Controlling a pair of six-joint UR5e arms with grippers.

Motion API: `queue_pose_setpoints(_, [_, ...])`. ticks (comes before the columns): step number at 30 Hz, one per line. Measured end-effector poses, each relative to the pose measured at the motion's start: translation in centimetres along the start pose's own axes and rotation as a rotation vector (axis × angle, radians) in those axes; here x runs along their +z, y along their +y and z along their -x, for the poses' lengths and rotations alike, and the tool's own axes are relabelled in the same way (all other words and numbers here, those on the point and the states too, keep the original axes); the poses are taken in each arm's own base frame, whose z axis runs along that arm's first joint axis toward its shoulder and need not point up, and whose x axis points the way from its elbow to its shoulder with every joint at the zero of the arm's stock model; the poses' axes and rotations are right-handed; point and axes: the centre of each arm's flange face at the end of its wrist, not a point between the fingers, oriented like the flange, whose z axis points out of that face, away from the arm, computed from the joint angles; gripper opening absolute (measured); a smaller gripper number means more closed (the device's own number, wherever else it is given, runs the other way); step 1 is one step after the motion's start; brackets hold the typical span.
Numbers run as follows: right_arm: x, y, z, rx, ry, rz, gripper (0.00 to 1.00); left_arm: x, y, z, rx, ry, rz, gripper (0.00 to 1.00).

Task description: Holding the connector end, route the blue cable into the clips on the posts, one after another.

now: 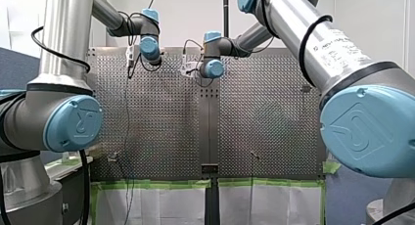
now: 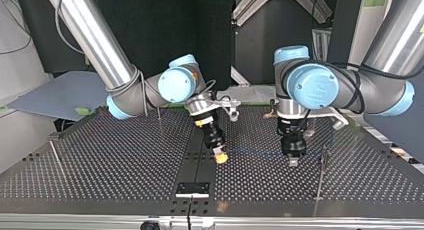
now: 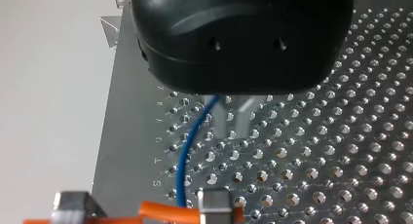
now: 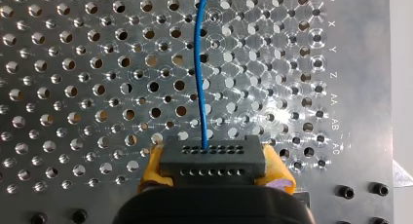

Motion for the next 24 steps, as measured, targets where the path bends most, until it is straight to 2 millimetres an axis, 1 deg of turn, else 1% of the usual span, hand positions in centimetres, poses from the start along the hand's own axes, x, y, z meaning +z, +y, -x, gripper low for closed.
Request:
queue_pose_setpoints(11, [0.0,0.0,0.0,0.001,-0.003,-0.001,0.00,-0.1,0.0,0.0,0.000,0.007,0.004,0.00])
queue_pose_setpoints(16, [-0.2,0.0,0.3,0.000,-0.013,0.001,0.00,-0.2,-0.3,0.0,-0.003,0.002,-0.002,0.00])
queue_pose_setpoints(19, [-0.4,0.3,0.8,-0.001,-0.027,0.006,0.00,-0.4,-0.8,0.1,-0.011,-0.004,-0.009,0.00])
queue_pose_setpoints(24, [-1.0,0.9,2.6,-0.007,-0.061,0.026,0.00,-0.6,-1.5,-0.2,-0.031,0.000,-0.023,0.00])
